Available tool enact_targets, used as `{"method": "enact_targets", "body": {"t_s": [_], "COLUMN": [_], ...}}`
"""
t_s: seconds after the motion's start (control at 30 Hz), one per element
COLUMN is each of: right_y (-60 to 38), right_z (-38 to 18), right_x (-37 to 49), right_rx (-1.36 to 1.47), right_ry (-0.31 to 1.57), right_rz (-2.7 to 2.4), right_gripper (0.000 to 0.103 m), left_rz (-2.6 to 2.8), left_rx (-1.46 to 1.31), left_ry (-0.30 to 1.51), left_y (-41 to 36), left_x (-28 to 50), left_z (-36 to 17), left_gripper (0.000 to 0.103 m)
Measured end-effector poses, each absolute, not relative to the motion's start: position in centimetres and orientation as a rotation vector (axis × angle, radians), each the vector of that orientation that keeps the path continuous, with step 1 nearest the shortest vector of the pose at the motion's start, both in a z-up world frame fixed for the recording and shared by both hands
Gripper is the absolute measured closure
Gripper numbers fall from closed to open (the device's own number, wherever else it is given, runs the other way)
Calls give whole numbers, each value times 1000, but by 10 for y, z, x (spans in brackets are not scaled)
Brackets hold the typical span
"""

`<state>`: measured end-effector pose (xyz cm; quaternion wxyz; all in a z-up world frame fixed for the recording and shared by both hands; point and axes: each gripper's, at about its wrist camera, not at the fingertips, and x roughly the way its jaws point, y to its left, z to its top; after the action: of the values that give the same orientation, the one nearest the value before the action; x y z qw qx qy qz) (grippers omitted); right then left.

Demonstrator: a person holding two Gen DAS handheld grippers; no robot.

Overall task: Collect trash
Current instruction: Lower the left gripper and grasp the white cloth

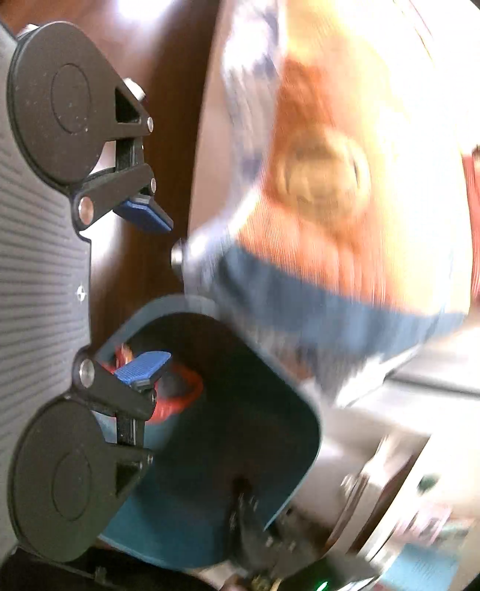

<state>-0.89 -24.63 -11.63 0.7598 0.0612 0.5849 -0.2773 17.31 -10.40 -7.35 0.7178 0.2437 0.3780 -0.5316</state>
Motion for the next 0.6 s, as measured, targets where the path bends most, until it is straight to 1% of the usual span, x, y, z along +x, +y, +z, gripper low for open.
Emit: {"method": "enact_targets", "body": {"t_s": [0.23, 0.3, 0.33, 0.43, 0.6], "right_y": [-247, -247, -248, -249, -250], "right_z": [-116, -116, -116, -117, -118], "right_x": [-6, -6, -6, -6, -4], "right_rx": [142, 144, 146, 150, 153], "right_ry": [1280, 1282, 1283, 1288, 1295], "right_rz": [-610, -612, -613, -617, -623], "right_gripper": [99, 99, 99, 99, 99], "left_rz": [-936, -841, -795, -653, -482], "left_rx": [384, 348, 337, 283, 276], "left_ry": [848, 842, 838, 873, 1012], "left_y": [-39, -22, -15, 13, 32], "left_x": [244, 264, 271, 300, 330], "left_z": [-62, -64, -66, -83, -142], "left_gripper": [32, 28, 24, 23, 23]}}
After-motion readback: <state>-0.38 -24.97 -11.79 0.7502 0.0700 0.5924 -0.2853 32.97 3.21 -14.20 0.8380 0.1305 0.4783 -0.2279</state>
